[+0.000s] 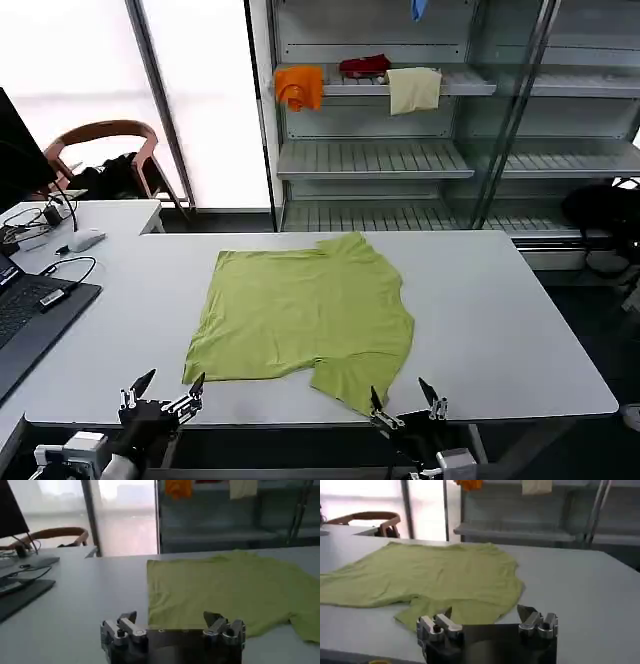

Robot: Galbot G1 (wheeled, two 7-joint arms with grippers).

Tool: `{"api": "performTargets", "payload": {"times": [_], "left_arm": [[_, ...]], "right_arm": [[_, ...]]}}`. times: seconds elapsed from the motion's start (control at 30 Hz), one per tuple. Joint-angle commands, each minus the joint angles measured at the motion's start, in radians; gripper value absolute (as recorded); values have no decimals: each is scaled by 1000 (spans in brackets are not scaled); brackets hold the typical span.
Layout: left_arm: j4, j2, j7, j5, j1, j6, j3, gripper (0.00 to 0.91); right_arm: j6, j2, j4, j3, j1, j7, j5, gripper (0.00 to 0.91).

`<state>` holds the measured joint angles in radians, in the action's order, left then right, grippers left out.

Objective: Fold and organize the clothes.

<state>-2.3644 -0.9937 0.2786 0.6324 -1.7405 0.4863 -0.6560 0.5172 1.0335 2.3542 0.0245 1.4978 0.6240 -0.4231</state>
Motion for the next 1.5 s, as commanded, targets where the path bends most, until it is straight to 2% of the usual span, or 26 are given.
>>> {"api": "performTargets", "payload": {"times": [0.03,0.6,0.73,1.0,1.07,1.1,1.13,1.17,1.23,1.33,1.4,1.5], "left_arm": [[104,8,-30,68,115,63,11,907],[256,25,-67,57,180,22,48,907],[270,26,-78,58,184,8,50,907],[299,26,-91,58,195,-1,63,836],[302,24,-94,57,196,-7,66,715],[302,23,-94,57,196,-8,68,595],[302,22,-94,56,196,-10,69,544],[302,21,-95,54,196,-11,71,433],[303,19,-97,52,197,-14,73,353],[306,16,-104,45,195,-18,74,333],[308,16,-108,44,193,-21,74,161],[316,15,-110,44,194,-24,74,71]], "right_arm": [[61,12,-17,-43,-39,34,-22,907],[61,37,-55,-60,-57,40,-20,907],[61,49,-67,-77,-77,46,-17,816],[61,55,-77,-90,-86,42,-14,796],[61,54,-77,-86,-85,36,-16,746],[61,54,-78,-86,-84,37,-17,675],[61,54,-78,-85,-83,36,-18,625],[61,55,-79,-84,-82,36,-19,494],[60,56,-83,-84,-81,34,-19,403],[60,58,-86,-79,-79,20,-17,383],[60,58,-85,-78,-81,18,-18,353],[59,57,-86,-74,-81,9,-18,312]]}}
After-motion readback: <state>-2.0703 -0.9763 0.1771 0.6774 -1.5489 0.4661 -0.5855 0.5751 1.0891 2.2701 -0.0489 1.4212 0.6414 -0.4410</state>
